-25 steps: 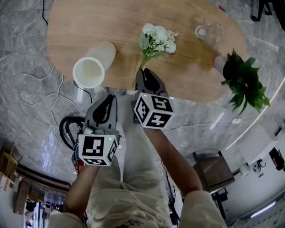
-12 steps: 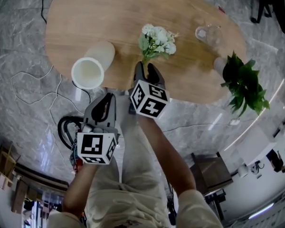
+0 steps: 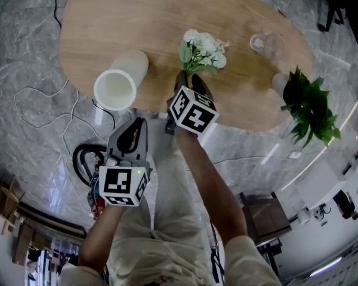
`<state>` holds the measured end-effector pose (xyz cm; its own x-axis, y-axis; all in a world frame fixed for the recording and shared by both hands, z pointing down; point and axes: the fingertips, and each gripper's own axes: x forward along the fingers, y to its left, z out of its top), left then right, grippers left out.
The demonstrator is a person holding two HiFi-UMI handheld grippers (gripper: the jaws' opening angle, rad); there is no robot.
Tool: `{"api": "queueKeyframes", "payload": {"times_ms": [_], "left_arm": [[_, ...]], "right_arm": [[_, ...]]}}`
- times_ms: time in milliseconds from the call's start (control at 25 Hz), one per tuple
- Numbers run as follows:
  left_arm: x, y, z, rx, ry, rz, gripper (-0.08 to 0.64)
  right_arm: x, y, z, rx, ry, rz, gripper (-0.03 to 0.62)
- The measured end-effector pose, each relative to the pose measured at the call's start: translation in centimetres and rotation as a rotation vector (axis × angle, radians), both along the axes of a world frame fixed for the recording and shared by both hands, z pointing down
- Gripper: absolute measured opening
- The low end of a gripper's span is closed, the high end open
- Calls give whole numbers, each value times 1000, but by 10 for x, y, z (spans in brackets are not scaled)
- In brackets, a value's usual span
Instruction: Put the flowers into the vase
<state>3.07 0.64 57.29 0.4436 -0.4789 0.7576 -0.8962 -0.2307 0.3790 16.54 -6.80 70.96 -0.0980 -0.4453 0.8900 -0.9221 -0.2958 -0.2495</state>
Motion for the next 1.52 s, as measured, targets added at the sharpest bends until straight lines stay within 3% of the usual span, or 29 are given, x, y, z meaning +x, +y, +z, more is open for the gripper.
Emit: {"api": "queueKeyframes", "payload": {"times_ms": [640,920,1120,1520], "left_arm": [[-4,5,0,-3,6,-12,34],[-7,5,-3,1,2,-13,34],[-4,7,-4,4,5,-8,34],[1,11,-7,6,6,11,34]], "right_arm": [[0,-9,8,-185,-122,71,133],[3,-12,14,-223,-104,72,101],[6,-13,20,-232,-98,66,52],[5,-12,14,-184,-149,46,38]]}}
